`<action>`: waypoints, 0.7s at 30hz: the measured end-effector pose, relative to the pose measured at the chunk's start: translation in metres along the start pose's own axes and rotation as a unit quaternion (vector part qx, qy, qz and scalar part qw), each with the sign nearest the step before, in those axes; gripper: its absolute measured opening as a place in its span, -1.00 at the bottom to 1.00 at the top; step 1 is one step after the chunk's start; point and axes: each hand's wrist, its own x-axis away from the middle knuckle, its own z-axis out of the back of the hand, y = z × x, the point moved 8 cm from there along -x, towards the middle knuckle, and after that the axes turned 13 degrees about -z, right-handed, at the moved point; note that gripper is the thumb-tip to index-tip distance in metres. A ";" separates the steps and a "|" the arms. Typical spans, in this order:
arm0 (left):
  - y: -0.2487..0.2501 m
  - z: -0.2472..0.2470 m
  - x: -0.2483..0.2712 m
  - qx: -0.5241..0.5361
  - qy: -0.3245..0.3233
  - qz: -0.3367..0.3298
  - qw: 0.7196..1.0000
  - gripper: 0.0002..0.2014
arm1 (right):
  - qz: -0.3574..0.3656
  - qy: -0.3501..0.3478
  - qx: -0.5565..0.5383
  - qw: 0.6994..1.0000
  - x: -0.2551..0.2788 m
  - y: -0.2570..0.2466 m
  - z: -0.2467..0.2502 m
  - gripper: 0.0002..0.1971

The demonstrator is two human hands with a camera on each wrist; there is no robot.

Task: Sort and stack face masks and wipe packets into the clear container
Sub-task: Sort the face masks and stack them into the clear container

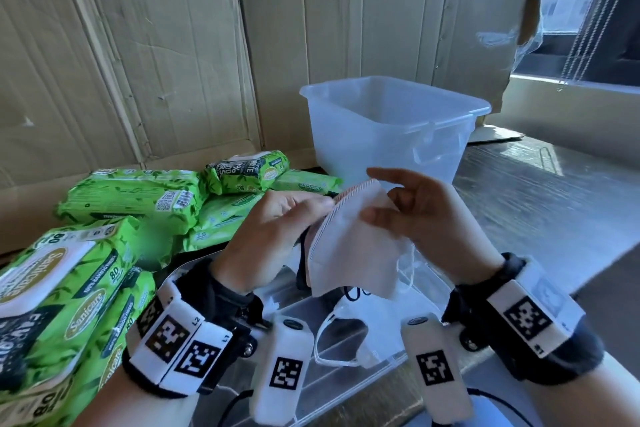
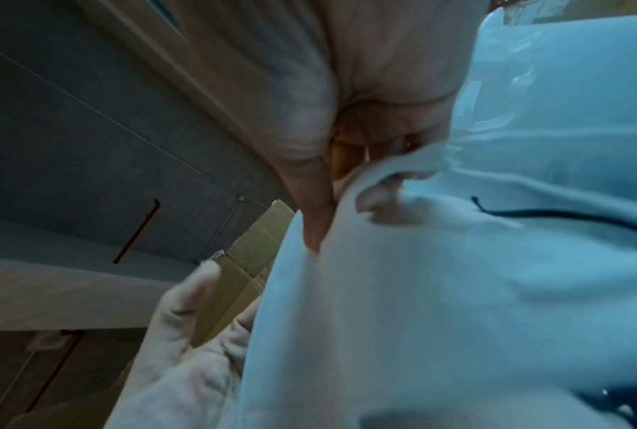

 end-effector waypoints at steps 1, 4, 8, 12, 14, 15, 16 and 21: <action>0.002 -0.001 0.000 -0.019 -0.003 -0.005 1.000 -0.76 | -0.003 -0.004 0.001 1.000 0.000 0.000 -0.001 -0.68; 0.004 0.000 -0.002 -0.095 0.010 -0.019 0.995 -0.81 | -0.006 0.020 0.022 1.000 -0.001 0.002 0.005 -0.78; 0.006 0.004 -0.009 -0.138 0.018 -0.019 0.990 -0.78 | 0.056 0.109 0.142 0.982 0.002 -0.008 0.019 -0.74; 0.014 -0.003 -0.019 -0.119 -0.003 -0.024 0.993 -0.68 | 0.114 0.121 0.178 0.970 0.010 -0.026 0.019 -0.75; 0.014 -0.004 -0.021 -0.112 0.007 -0.017 0.994 -0.69 | 0.117 0.093 0.149 0.977 0.011 -0.028 0.019 -0.86; 0.013 -0.003 -0.021 -0.109 0.014 -0.016 0.994 -0.71 | 0.109 0.081 0.128 0.982 0.009 -0.026 0.020 -0.84; 0.013 -0.001 -0.021 -0.111 0.025 -0.014 0.993 -0.73 | 0.100 0.074 0.104 0.987 0.007 -0.023 0.023 -0.80; 0.011 0.016 -0.015 -0.143 0.061 -0.002 0.988 -0.71 | 0.078 0.108 -0.001 0.991 -0.004 -0.020 0.051 -0.85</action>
